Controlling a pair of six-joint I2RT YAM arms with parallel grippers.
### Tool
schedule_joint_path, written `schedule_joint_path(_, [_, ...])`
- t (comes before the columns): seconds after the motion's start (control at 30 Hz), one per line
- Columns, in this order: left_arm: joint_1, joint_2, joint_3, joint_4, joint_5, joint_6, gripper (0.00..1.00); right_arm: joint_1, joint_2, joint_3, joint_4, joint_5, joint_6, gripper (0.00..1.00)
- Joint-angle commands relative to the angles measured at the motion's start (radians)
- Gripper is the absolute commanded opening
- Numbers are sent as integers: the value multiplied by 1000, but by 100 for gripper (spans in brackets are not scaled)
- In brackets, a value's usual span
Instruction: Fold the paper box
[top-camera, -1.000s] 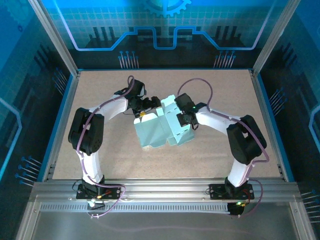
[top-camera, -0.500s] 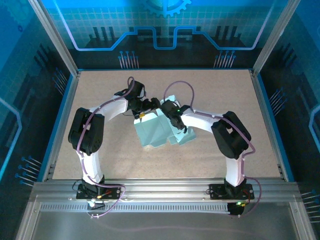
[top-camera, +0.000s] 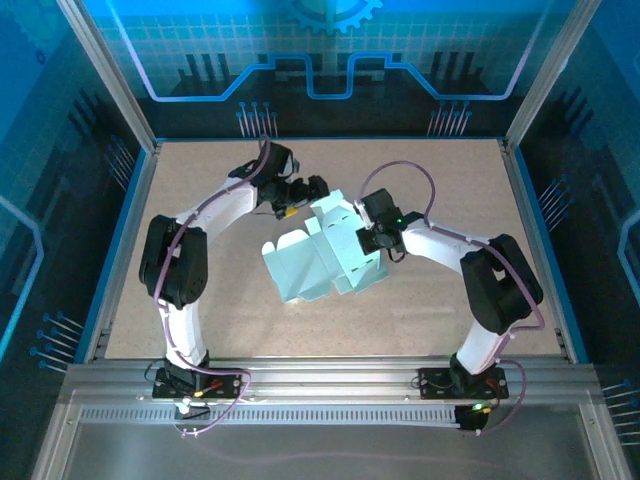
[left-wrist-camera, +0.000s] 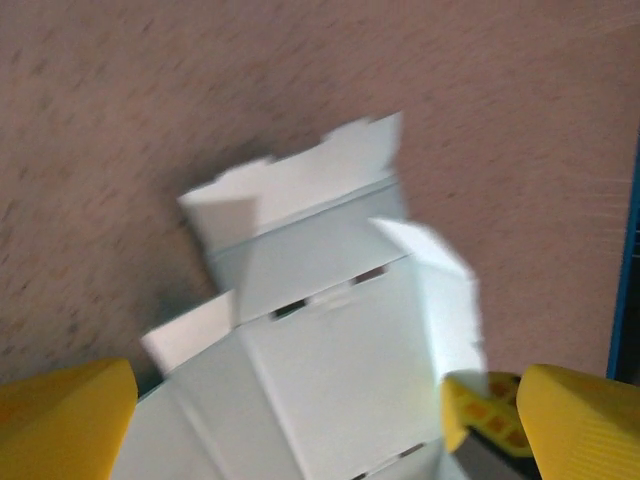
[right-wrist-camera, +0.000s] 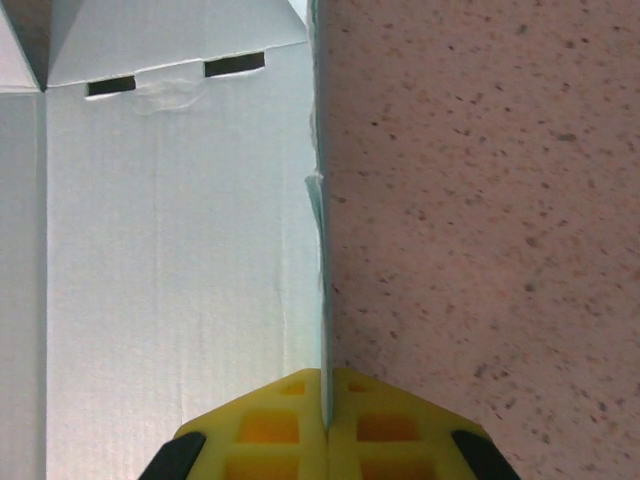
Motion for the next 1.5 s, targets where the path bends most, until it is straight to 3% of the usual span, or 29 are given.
schedule_joint_path(0.0, [-22, 75, 131, -104, 21, 68, 99, -8, -38, -22, 78, -89, -27, 0])
schedule_joint_path(0.33, [-46, 331, 557, -325, 66, 210, 94, -5, -34, -34, 111, -130, -38, 0])
schedule_joint_path(0.5, [-56, 411, 666, -374, 96, 262, 92, -3, -26, -26, 106, -132, -43, 0])
schedule_joint_path(0.9, [-68, 433, 647, -367, 214, 190, 76, -1, -7, -12, 95, -119, -46, 0])
schedule_joint_path(1.27, [-84, 370, 525, -334, 225, 142, 66, -2, 1, -6, 96, -109, -51, 0])
schedule_joint_path(1.47, [-101, 363, 502, -333, 229, 119, 55, 5, 12, 3, 85, -100, -63, 0])
